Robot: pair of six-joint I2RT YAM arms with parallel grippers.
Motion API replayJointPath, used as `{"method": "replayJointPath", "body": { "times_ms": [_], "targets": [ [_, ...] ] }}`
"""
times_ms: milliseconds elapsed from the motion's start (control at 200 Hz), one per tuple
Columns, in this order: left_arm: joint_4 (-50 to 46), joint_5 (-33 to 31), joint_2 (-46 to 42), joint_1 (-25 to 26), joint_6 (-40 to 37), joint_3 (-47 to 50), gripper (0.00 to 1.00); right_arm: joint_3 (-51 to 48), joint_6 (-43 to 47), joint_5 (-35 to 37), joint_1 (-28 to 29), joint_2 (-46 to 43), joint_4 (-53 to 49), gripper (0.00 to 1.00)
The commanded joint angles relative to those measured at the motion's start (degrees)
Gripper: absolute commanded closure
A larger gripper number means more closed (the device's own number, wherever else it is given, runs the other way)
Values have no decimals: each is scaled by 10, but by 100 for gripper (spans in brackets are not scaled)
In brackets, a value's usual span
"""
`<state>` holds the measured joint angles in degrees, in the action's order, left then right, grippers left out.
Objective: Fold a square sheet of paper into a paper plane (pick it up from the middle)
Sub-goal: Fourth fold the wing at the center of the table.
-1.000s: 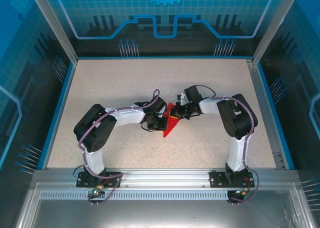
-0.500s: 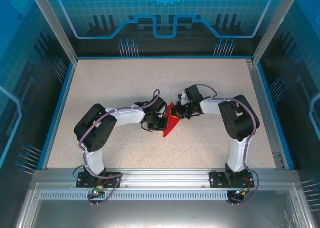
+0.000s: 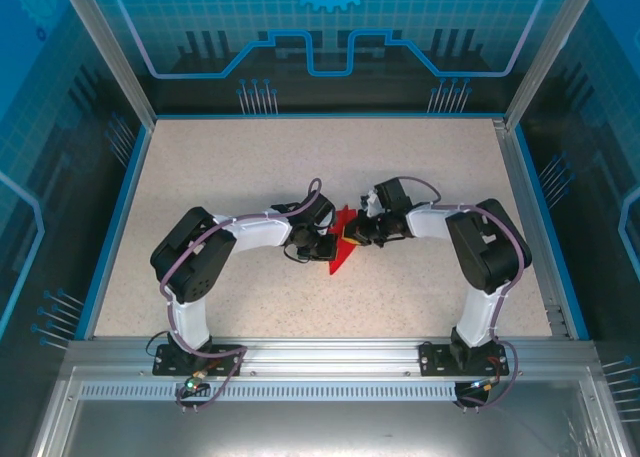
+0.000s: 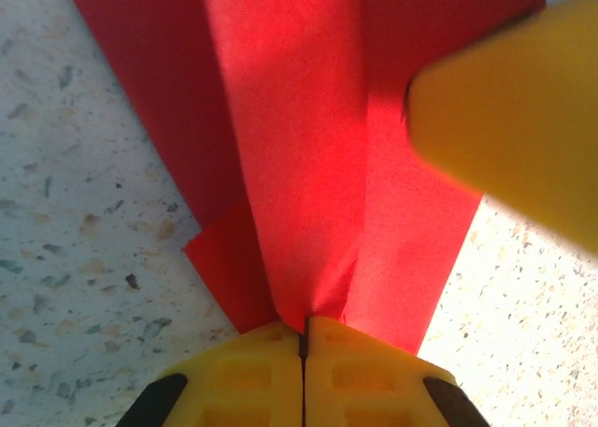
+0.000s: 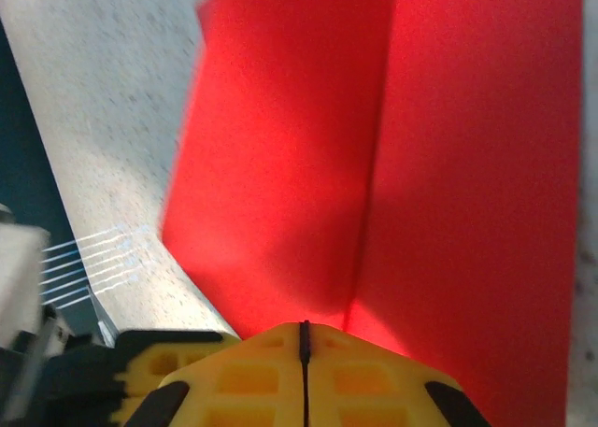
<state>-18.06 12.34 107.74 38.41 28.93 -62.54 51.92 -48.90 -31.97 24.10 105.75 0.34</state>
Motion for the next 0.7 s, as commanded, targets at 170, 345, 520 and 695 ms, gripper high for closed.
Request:
{"method": "replayJointPath", "body": {
  "times_ms": [170,345,520,695],
  "targets": [
    [-23,-17,47,9,-20,20,93,-33,-42,-17,22,-22,37,96],
    [-20,-19,44,9,-20,26,92,-35,-47,-16,29,-16,39,97],
    [-7,-12,37,9,-18,35,91,-40,-52,-18,33,-11,50,97],
    [8,-6,33,9,-19,43,91,-40,-46,-18,36,5,47,98]
  ]
}}
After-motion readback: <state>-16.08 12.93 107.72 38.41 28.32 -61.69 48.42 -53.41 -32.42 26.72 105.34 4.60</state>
